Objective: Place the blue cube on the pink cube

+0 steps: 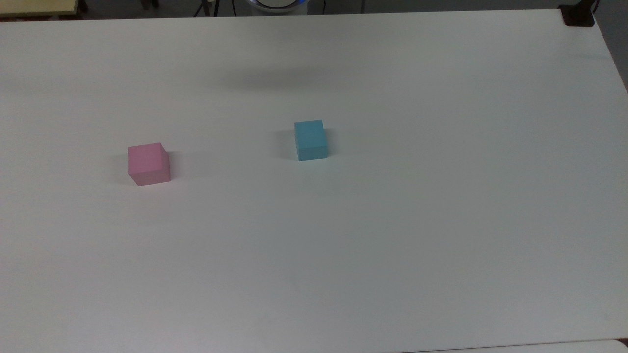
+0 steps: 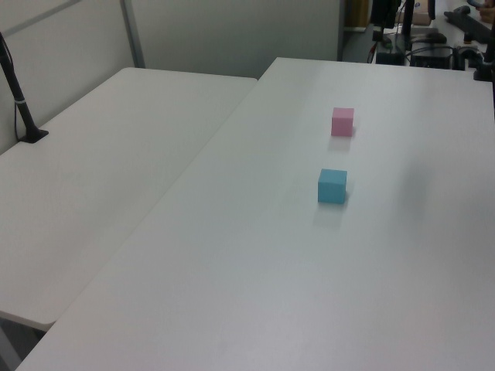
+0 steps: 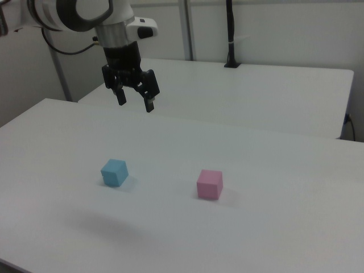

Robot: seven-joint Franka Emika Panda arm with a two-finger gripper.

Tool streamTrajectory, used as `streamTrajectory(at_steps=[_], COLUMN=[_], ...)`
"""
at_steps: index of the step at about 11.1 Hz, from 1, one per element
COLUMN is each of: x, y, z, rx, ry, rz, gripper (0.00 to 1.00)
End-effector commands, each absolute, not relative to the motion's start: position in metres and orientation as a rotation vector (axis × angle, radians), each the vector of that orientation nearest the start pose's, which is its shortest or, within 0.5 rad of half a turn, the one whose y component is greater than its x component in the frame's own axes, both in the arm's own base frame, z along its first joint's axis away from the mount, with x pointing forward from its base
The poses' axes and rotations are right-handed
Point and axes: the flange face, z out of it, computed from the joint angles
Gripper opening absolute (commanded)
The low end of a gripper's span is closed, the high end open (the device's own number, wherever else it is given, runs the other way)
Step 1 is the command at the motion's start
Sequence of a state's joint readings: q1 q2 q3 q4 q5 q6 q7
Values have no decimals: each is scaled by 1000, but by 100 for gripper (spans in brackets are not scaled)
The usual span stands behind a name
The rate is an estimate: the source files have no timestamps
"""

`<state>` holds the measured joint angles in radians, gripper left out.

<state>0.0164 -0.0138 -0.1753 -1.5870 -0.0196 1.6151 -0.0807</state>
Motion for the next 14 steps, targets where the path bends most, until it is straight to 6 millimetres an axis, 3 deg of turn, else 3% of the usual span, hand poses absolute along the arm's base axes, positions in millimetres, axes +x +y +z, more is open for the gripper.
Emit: streamTrajectory(at_steps=[1, 9, 10, 12, 14], x=[543, 543, 546, 547, 552], y=[-70, -70, -68, -61, -53], z=[622, 620, 614, 596, 577], rx=[-3173, -3173, -3175, -3159, -3140], ry=[113, 91, 19, -345, -436], rz=[-10, -5, 13, 82, 143], gripper=[100, 100, 100, 100, 100])
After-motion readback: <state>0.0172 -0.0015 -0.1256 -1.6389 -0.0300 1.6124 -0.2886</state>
